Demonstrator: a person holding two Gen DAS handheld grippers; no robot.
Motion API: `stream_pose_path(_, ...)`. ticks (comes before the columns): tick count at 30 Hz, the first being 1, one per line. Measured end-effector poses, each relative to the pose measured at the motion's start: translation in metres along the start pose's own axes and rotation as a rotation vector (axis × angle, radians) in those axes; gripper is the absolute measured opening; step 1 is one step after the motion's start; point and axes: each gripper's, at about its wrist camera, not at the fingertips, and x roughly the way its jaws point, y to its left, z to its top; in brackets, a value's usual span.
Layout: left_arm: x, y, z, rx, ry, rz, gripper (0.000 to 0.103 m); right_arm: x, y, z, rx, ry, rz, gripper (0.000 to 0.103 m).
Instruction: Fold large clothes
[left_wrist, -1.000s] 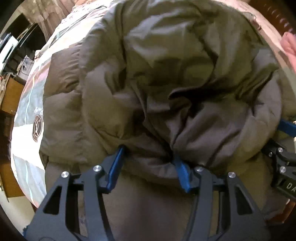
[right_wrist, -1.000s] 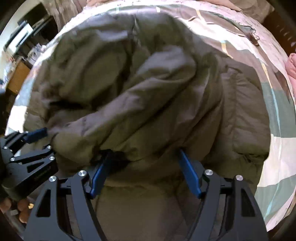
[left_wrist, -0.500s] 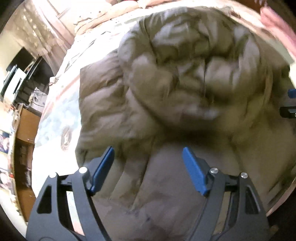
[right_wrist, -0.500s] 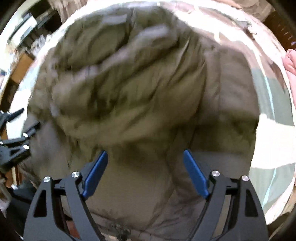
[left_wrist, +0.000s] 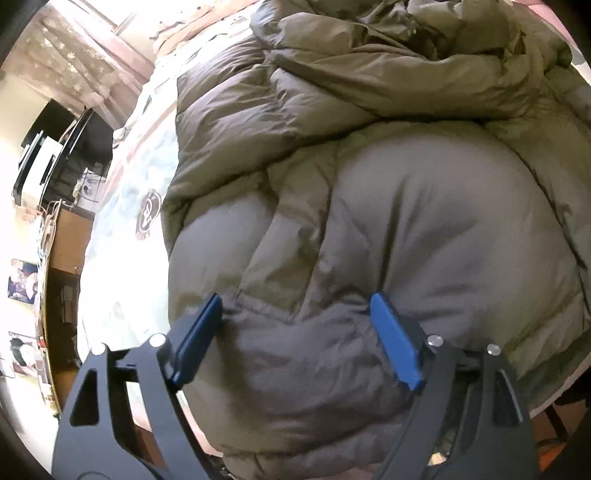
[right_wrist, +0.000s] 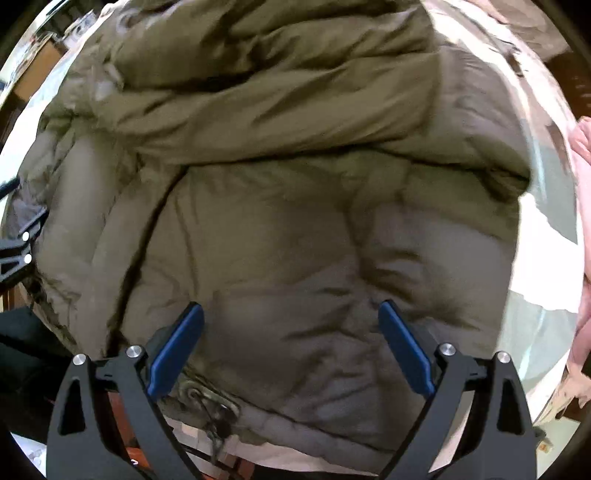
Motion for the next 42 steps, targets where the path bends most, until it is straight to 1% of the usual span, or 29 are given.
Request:
stream_pose_path(2,-0.002,0.007,-0.006,-0.011,0.004,-0.002,0.083,-0.006,-0.009,-0.005,0.038,-0.004,-0.008,0.095)
stream_pose_path(4,-0.006,0.022,-0.013,-0.076,0.023,-0.060,0.086,-0.009,-0.027,-0.015,0.104,0.000,-0.021,0.095)
stream_pose_path(5,-0.005,0.032,-0.019,-0.128,0.042,-0.109,0.088,-0.009,-0.039,-0.021,0.148,0.008,-0.021,0.095)
stream_pose_path(7,0.005,0.063,-0.034,-0.276,0.109,-0.219,0.097,-0.007,-0.058,-0.032,0.226,0.026,-0.005,0.096)
stream_pose_path(8,0.008,0.072,-0.040,-0.323,0.132,-0.253,0.099,-0.005,-0.070,-0.040,0.279,0.039,0.013,0.096)
stream_pose_path(9,0.015,0.087,-0.049,-0.400,0.170,-0.317,0.101,-0.001,-0.079,-0.047,0.322,0.052,0.030,0.096)
stream_pose_path(10,0.021,0.098,-0.057,-0.458,0.199,-0.372,0.101,0.001,-0.084,-0.053,0.346,0.062,0.041,0.099)
stream_pose_path(12,0.033,0.112,-0.069,-0.547,0.250,-0.453,0.101,0.007,-0.090,-0.066,0.383,0.090,0.052,0.099)
stream_pose_path(14,0.044,0.120,-0.079,-0.622,0.297,-0.534,0.101,0.005,-0.092,-0.072,0.398,0.084,0.074,0.099)
stream_pose_path(16,0.051,0.122,-0.083,-0.650,0.329,-0.570,0.101,0.004,-0.099,-0.079,0.426,0.084,0.095,0.099)
stream_pose_path(17,0.053,0.122,-0.084,-0.657,0.340,-0.578,0.101,0.002,-0.113,-0.090,0.457,0.081,0.108,0.099)
stream_pose_path(19,0.057,0.126,-0.086,-0.671,0.349,-0.591,0.101,-0.005,-0.129,-0.101,0.522,0.037,0.151,0.099)
stream_pose_path(21,0.059,0.128,-0.087,-0.682,0.359,-0.601,0.101,-0.018,-0.144,-0.115,0.601,-0.011,0.137,0.099)
stream_pose_path(22,0.061,0.128,-0.088,-0.685,0.366,-0.607,0.095,-0.021,-0.151,-0.122,0.643,-0.021,0.122,0.101)
stream_pose_path(23,0.067,0.133,-0.088,-0.688,0.371,-0.621,0.089,-0.019,-0.158,-0.129,0.677,-0.016,0.133,0.102)
stream_pose_path(24,0.069,0.133,-0.089,-0.697,0.378,-0.652,0.077,-0.013,-0.166,-0.135,0.712,0.004,0.174,0.102)
stream_pose_path(25,0.070,0.133,-0.088,-0.703,0.381,-0.662,0.069,-0.004,-0.170,-0.140,0.740,0.036,0.233,0.102)
stream_pose_path(26,0.069,0.133,-0.088,-0.706,0.378,-0.668,0.064,0.009,-0.171,-0.146,0.764,0.082,0.305,0.102)
stream_pose_path(28,0.067,0.132,-0.087,-0.712,0.368,-0.690,0.046,0.022,-0.168,-0.153,0.782,0.128,0.384,0.102)
stream_pose_path(31,0.061,0.133,-0.083,-0.706,0.354,-0.723,0.031,0.021,-0.165,-0.157,0.759,0.128,0.369,0.102)
stream_pose_path(32,0.060,0.132,-0.083,-0.705,0.353,-0.730,0.029,0.022,-0.163,-0.156,0.747,0.131,0.359,0.099)
stream_pose_path(33,0.060,0.133,-0.083,-0.710,0.352,-0.741,0.024,0.021,-0.160,-0.154,0.725,0.131,0.343,0.088)
stream_pose_path(34,0.060,0.134,-0.082,-0.719,0.350,-0.753,0.020,0.018,-0.159,-0.144,0.712,0.115,0.353,0.051)
stream_pose_path(35,0.058,0.138,-0.082,-0.736,0.344,-0.778,0.017,0.016,-0.161,-0.142,0.715,0.089,0.405,0.024)
stream_pose_path(36,0.054,0.142,-0.081,-0.756,0.334,-0.803,0.013,0.007,-0.158,-0.140,0.710,0.050,0.456,0.017)
stream_pose_path(37,0.049,0.148,-0.083,-0.786,0.315,-0.840,0.011,-0.005,-0.156,-0.137,0.689,0.005,0.486,0.015)
stream_pose_path(38,0.043,0.155,-0.082,-0.812,0.283,-0.882,0.011,-0.021,-0.155,-0.131,0.663,-0.065,0.545,0.014)
stream_pose_path(40,0.031,0.168,-0.077,-0.854,0.210,-0.959,0.010,-0.055,-0.157,-0.123,0.645,-0.220,0.702,0.013)
stream_pose_path(42,0.021,0.182,-0.060,-0.884,0.148,-1.024,0.010,-0.085,-0.170,-0.103,0.642,-0.366,0.818,0.012)
